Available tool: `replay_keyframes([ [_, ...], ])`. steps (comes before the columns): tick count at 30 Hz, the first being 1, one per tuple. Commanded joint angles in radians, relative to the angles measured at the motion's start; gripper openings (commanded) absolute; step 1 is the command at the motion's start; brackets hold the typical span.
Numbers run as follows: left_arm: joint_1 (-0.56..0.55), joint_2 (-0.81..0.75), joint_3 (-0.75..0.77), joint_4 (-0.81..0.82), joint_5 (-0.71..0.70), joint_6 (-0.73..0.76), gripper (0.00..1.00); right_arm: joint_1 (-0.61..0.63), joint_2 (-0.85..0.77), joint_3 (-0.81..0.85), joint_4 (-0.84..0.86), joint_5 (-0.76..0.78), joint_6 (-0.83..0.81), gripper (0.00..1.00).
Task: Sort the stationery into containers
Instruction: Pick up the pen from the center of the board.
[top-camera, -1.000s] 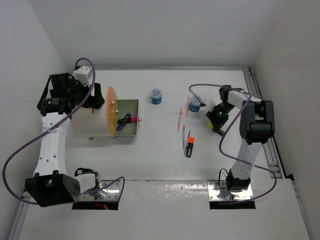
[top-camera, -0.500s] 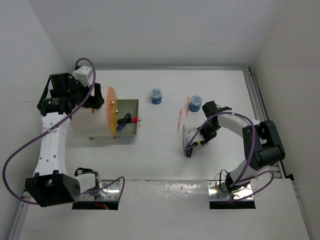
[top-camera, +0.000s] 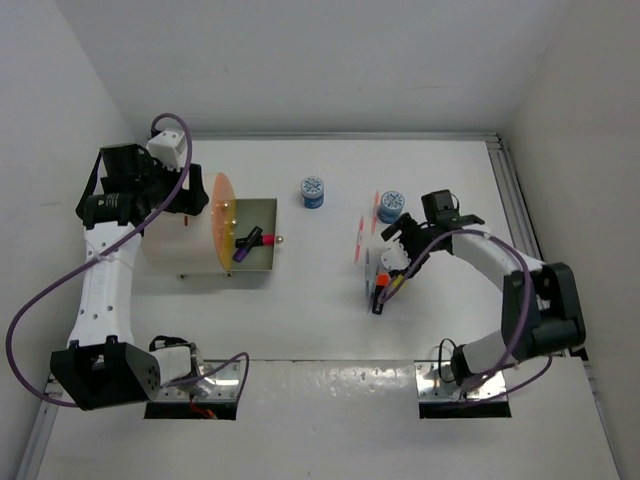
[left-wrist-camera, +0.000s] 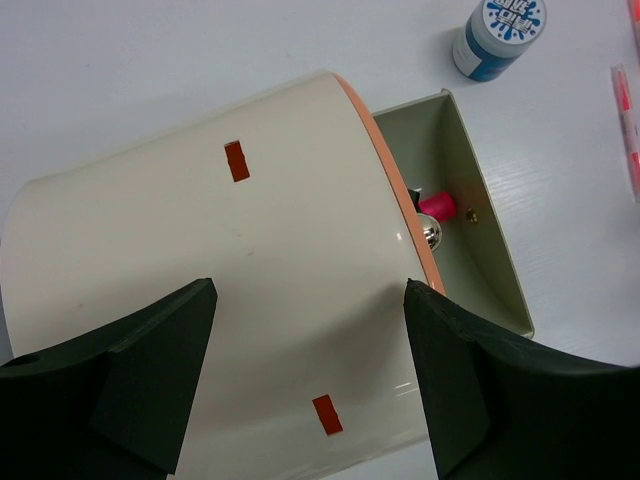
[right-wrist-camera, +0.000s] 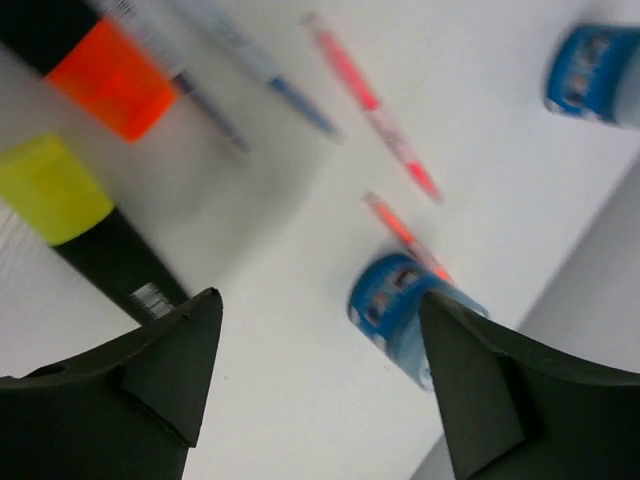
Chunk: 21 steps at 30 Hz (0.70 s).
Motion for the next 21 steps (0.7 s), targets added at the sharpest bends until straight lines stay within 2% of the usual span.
replay_keyframes([
  [1,0.011,-0.017,0.020,-0.025,-0.005,0.010,0.82,0.051,-0.159,-0.010,0.158,-0.066,0.329,0.76],
  [2,0.010,-0.022,0.019,-0.028,-0.009,0.011,0.82,0.062,-0.176,0.016,0.161,0.010,0.631,0.76],
  [4,0.010,-0.031,0.004,-0.014,-0.009,0.010,0.82,0.074,-0.202,0.061,0.122,0.070,0.920,0.74],
  [6,0.013,-0.039,-0.019,0.009,-0.003,-0.010,0.82,0.067,-0.196,0.146,0.088,0.167,1.483,0.73],
  [8,0.013,-0.039,-0.033,0.020,0.003,-0.038,0.82,0.054,-0.176,0.182,0.011,0.294,1.741,0.73],
  [9,0.010,-0.034,-0.036,0.024,0.015,-0.045,0.82,0.048,-0.152,0.194,-0.018,0.340,1.973,0.72],
  [10,0.011,-0.031,-0.036,0.026,0.015,-0.052,0.82,0.050,-0.138,0.201,-0.058,0.424,2.069,0.72],
  [12,0.011,-0.031,-0.038,0.026,0.015,-0.059,0.82,0.051,-0.099,0.198,-0.157,0.472,2.305,0.71],
  [15,0.013,-0.033,-0.038,0.024,0.008,-0.059,0.82,0.058,-0.047,0.179,-0.240,0.524,2.490,0.71],
  [21,0.013,-0.053,-0.042,0.012,-0.017,-0.052,0.82,0.079,-0.042,0.093,-0.192,0.580,2.619,0.70],
])
